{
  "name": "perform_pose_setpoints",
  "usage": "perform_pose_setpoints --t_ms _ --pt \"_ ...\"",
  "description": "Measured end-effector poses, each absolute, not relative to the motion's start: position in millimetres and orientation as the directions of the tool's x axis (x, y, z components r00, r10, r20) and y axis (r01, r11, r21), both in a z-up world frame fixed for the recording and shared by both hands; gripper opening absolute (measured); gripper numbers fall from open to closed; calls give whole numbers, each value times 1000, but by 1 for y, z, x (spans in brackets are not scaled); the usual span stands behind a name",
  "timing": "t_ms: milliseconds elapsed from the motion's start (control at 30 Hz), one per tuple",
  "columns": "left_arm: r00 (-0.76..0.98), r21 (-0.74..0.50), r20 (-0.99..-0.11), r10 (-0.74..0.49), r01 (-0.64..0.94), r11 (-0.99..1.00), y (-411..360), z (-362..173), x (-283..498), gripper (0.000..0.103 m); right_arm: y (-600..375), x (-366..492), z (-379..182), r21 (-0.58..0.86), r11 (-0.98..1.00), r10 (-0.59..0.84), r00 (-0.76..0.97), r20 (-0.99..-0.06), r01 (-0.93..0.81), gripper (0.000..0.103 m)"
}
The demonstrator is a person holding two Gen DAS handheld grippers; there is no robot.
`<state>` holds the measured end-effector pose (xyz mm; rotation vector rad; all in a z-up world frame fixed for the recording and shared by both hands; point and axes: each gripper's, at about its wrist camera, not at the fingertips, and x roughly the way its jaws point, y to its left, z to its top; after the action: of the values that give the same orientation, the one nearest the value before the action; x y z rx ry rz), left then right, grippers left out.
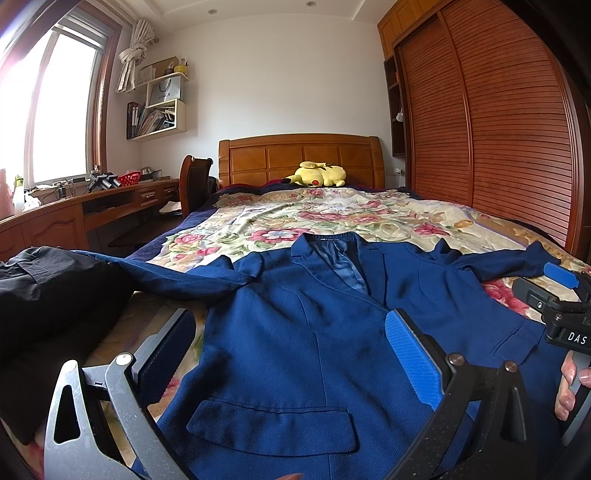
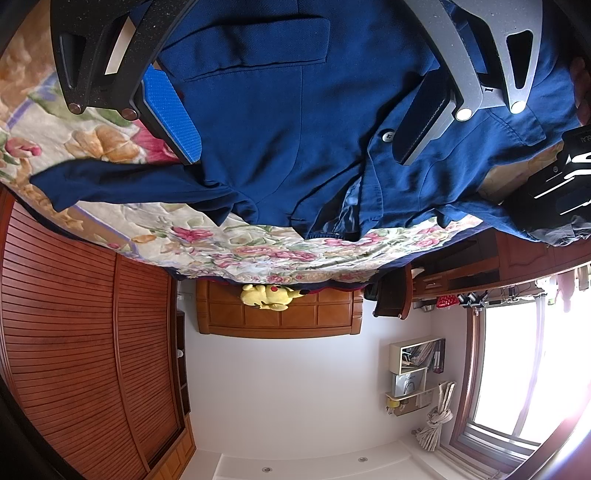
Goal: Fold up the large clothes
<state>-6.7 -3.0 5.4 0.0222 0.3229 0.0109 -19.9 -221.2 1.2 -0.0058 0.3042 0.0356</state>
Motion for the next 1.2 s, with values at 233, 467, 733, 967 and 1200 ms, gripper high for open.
perform_pose_setpoints --t_ms 233,467,733,967,1200 --pt "941 23 -338 12 -4 1000 -1 9 -5 103 -220 -19 5 14 998 61 947 -315 -59 103" --pt "913 34 -409 6 9 999 12 17 9 103 -212 -15 17 66 989 148 922 -359 -133 103" --pt "881 70 -473 32 1 998 38 20 18 103 -200 -3 29 40 982 186 894 -408 -186 103" --pt "852 112 -518 72 -15 994 70 18 35 103 -179 7 40 16 973 217 890 -401 -230 103" --pt "816 86 -574 68 -22 996 105 16 57 103 -166 29 44 35 962 262 874 -410 -272 103"
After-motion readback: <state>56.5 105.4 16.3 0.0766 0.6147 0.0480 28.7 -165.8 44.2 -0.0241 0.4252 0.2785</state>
